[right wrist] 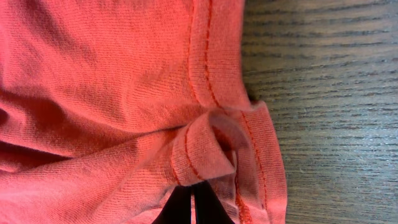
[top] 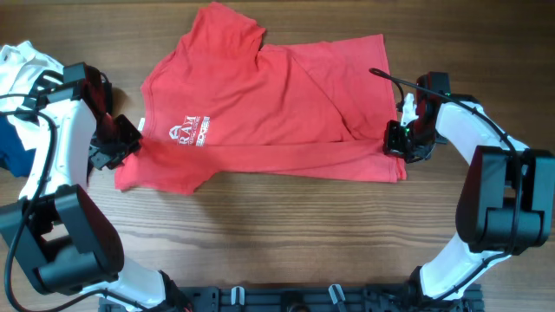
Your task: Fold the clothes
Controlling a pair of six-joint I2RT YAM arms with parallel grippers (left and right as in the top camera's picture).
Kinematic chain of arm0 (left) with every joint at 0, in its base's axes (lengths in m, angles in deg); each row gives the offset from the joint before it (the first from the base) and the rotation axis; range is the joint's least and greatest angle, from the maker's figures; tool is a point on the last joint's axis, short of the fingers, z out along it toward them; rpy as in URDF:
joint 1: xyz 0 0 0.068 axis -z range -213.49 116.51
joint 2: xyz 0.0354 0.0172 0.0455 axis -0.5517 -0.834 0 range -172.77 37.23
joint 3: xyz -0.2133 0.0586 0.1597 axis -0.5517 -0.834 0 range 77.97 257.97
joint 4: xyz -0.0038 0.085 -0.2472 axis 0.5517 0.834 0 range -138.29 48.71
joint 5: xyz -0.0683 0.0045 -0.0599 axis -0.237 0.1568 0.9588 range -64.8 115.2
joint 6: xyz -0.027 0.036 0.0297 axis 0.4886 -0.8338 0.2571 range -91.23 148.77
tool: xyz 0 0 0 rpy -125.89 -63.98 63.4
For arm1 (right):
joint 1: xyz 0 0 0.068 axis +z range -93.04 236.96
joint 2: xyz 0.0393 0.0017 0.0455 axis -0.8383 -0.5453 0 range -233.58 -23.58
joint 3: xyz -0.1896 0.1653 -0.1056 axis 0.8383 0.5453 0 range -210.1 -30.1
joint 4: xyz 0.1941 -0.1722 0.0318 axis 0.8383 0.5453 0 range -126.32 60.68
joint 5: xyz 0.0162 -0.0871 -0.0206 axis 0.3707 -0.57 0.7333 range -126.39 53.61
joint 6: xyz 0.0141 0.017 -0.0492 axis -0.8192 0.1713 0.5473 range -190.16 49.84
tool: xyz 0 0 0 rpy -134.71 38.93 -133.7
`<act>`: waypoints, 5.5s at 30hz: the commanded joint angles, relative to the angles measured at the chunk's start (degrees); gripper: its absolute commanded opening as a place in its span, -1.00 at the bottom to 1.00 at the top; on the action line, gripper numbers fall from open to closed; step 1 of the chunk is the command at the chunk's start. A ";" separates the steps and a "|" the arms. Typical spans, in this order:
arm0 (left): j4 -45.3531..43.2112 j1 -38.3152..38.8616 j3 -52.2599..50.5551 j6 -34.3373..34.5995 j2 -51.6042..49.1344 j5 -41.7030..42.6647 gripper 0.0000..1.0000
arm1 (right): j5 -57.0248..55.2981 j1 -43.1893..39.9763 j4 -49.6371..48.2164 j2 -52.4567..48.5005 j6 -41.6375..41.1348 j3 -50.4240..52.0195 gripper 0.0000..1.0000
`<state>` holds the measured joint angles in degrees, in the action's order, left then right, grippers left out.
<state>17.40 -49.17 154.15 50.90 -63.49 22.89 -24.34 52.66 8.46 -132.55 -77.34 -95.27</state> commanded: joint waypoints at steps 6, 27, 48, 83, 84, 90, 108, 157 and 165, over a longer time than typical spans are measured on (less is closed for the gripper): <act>-10.32 0.13 -8.11 0.24 -1.18 -6.56 0.14 | -3.48 0.22 1.31 -3.78 1.53 2.29 -0.91; -16.41 0.15 -9.46 0.20 -3.89 -4.20 -0.92 | -3.48 0.22 1.40 -3.78 2.69 2.29 -0.92; -21.29 0.04 -10.01 -0.72 -3.78 -6.10 -0.32 | -5.20 0.22 1.81 -3.78 2.69 2.29 -0.91; -12.76 29.77 -19.06 -3.65 3.08 -4.04 0.04 | -7.13 0.22 2.73 -3.78 2.05 2.29 -0.92; -13.81 29.77 -19.65 -3.65 2.38 -4.04 0.05 | -7.15 0.22 2.73 -3.78 2.08 2.29 -0.91; -17.05 29.77 -20.04 -3.65 -2.58 -4.87 0.02 | -7.15 0.22 2.82 -3.78 2.10 2.29 -0.91; -21.68 28.87 -5.07 -2.19 3.13 -18.12 -0.78 | -7.63 0.22 2.73 -3.78 1.07 2.29 -0.92; -23.15 29.40 -16.70 -2.36 0.22 -3.74 -0.92 | -7.74 0.15 7.15 2.19 -0.46 -2.47 -0.84; -22.73 29.40 -11.50 -2.36 5.03 -6.43 -0.92 | -7.54 0.15 9.79 2.47 0.17 -2.47 -0.85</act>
<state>-4.83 -19.92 138.83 48.51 -62.79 20.31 -30.89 53.06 16.70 -131.90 -76.79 -96.65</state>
